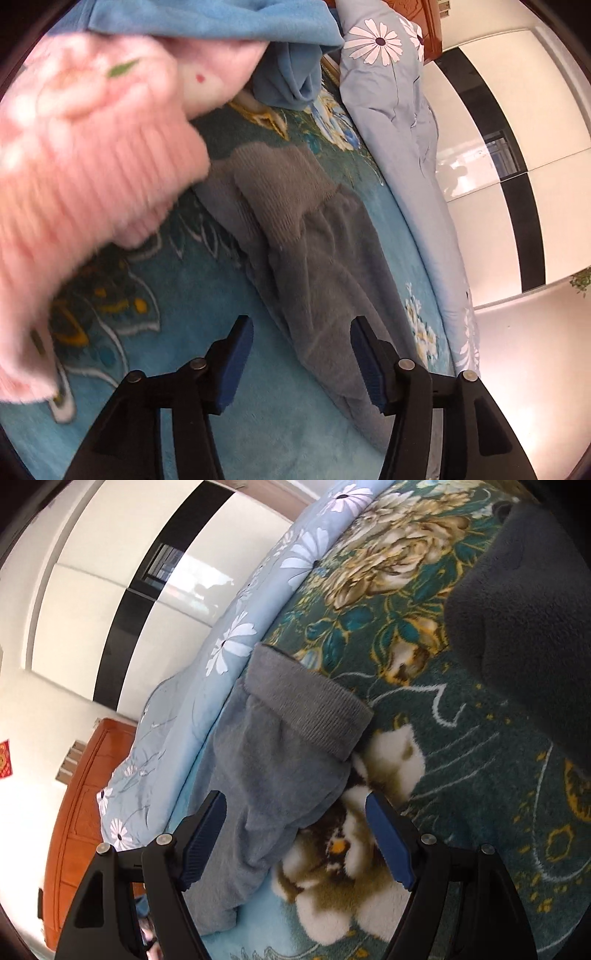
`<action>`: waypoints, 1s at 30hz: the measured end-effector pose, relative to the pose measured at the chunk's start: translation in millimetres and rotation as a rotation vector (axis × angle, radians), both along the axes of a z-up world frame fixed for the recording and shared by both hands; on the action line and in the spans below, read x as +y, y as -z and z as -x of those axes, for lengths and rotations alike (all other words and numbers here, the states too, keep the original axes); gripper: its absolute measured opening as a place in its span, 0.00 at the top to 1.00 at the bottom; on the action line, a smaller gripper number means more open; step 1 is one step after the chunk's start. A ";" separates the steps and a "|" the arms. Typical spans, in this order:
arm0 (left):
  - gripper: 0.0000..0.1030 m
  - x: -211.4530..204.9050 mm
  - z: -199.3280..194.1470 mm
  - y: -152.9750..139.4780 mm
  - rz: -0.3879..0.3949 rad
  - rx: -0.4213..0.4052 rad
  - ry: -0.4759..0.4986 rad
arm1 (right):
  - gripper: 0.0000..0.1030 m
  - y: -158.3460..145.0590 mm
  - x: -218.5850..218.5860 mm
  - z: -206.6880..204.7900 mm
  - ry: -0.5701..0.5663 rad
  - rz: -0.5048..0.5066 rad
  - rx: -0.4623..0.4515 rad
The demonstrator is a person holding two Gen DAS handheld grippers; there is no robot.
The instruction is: Fold clothes
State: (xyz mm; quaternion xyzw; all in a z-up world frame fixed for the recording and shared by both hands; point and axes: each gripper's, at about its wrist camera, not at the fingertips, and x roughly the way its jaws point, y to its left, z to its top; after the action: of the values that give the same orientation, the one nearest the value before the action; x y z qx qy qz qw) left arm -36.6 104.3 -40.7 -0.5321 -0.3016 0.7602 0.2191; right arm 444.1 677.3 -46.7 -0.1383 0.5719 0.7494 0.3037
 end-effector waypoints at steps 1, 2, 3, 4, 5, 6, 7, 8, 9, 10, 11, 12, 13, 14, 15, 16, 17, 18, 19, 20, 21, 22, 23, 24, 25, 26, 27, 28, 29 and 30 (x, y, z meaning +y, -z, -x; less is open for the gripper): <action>0.43 7.3 -4.4 2.6 0.026 -0.004 0.022 | 0.23 4.0 6.6 0.4 0.018 0.022 0.011; 0.43 12.4 -8.7 4.5 0.046 -0.011 0.036 | 0.23 6.9 13.1 1.2 0.031 0.036 0.020; 0.43 14.7 -13.3 4.7 0.051 -0.007 0.031 | 0.23 7.3 19.1 3.4 0.033 0.034 0.023; 0.43 14.8 -17.6 3.3 0.043 0.003 0.021 | 0.23 7.7 25.0 5.5 0.035 0.033 0.026; 0.43 14.2 -21.3 2.4 0.026 0.005 0.013 | 0.23 8.1 31.0 7.7 0.038 0.031 0.029; 0.43 13.7 -24.5 2.2 0.014 0.006 0.007 | 0.23 8.8 36.7 9.6 0.040 0.030 0.032; 0.43 13.2 -27.7 2.1 0.004 0.007 0.001 | 0.23 10.1 41.5 10.8 0.042 0.034 0.032; 0.43 14.0 -30.8 2.5 0.009 0.010 0.005 | 0.23 11.0 45.3 11.6 0.050 0.040 0.028; 0.43 15.0 -33.9 2.9 0.018 0.014 0.012 | 0.23 11.2 48.2 12.3 0.058 0.047 0.023; 0.43 15.6 -36.8 3.5 0.025 0.017 0.021 | 0.27 10.8 51.0 13.5 0.062 0.052 0.013; 0.43 14.1 -38.5 3.6 0.022 0.018 0.027 | 0.39 8.4 53.8 16.5 0.055 0.050 -0.013; 0.43 12.0 -40.1 3.5 0.017 0.019 0.032 | 0.50 4.5 57.2 20.1 0.040 0.038 -0.051; 0.43 10.0 -41.6 3.5 0.012 0.020 0.037 | 0.69 0.2 60.7 23.4 0.022 0.025 -0.084; 0.43 8.0 -43.2 3.4 0.007 0.021 0.042 | 0.77 -4.9 64.5 26.0 -0.001 0.010 -0.106; 0.43 4.6 -43.9 2.1 0.012 0.027 0.043 | 0.79 -10.7 68.1 27.9 -0.021 -0.008 -0.123; 0.43 0.9 -44.4 0.4 0.020 0.035 0.042 | 0.81 -18.3 71.2 28.1 -0.030 -0.037 -0.133; 0.43 -3.2 -44.9 -1.9 0.032 0.046 0.039 | 0.81 -25.0 73.7 29.3 -0.035 -0.072 -0.155; 0.43 -7.3 -45.4 -4.3 0.044 0.058 0.036 | 0.81 -28.2 75.4 32.9 -0.043 -0.103 -0.191; 0.43 -12.2 -45.4 -6.5 0.043 0.070 0.032 | 0.81 -31.3 77.0 36.5 -0.051 -0.133 -0.226; 0.43 -17.2 -44.7 -8.4 0.038 0.078 0.024 | 0.81 -32.5 78.2 41.1 -0.063 -0.153 -0.266; 0.43 -22.2 -43.8 -10.2 0.032 0.086 0.015 | 0.81 -29.7 77.7 47.7 -0.081 -0.151 -0.315; 0.43 -25.7 -41.2 -12.0 0.027 0.092 0.009 | 0.80 -27.0 75.4 53.0 -0.092 -0.152 -0.366; 0.43 -29.0 -38.2 -13.7 0.024 0.098 0.003 | 0.78 -25.6 73.3 56.8 -0.098 -0.156 -0.402; 0.43 -31.0 -33.4 -16.1 0.020 0.106 -0.003 | 0.76 -27.1 71.1 56.4 -0.092 -0.164 -0.401; 0.43 -32.9 -28.3 -18.6 0.016 0.113 -0.009 | 0.73 -29.1 68.7 54.4 -0.082 -0.167 -0.391; 0.43 -32.9 -21.6 -21.0 0.015 0.122 -0.011 | 0.71 -31.7 66.2 52.4 -0.072 -0.171 -0.387; 0.42 -32.6 -14.5 -23.5 0.014 0.131 -0.013 | 0.68 -35.7 63.2 50.5 -0.063 -0.179 -0.394; 0.42 -31.6 -6.7 -24.4 0.025 0.132 -0.022 | 0.61 -39.7 60.3 48.7 -0.054 -0.187 -0.401; 0.42 -30.7 1.5 -23.8 0.034 0.129 -0.036 | 0.58 -44.5 56.3 47.0 -0.047 -0.200 -0.410; 0.41 -28.9 9.4 -21.0 0.038 0.119 -0.045 | 0.56 -50.8 49.0 45.7 -0.048 -0.222 -0.419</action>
State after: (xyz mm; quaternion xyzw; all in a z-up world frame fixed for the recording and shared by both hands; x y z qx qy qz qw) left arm -46.0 75.5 -19.7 -0.4830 -0.2855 0.8008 0.2095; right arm 398.4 726.2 4.0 -0.2700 0.4070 0.7697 0.4111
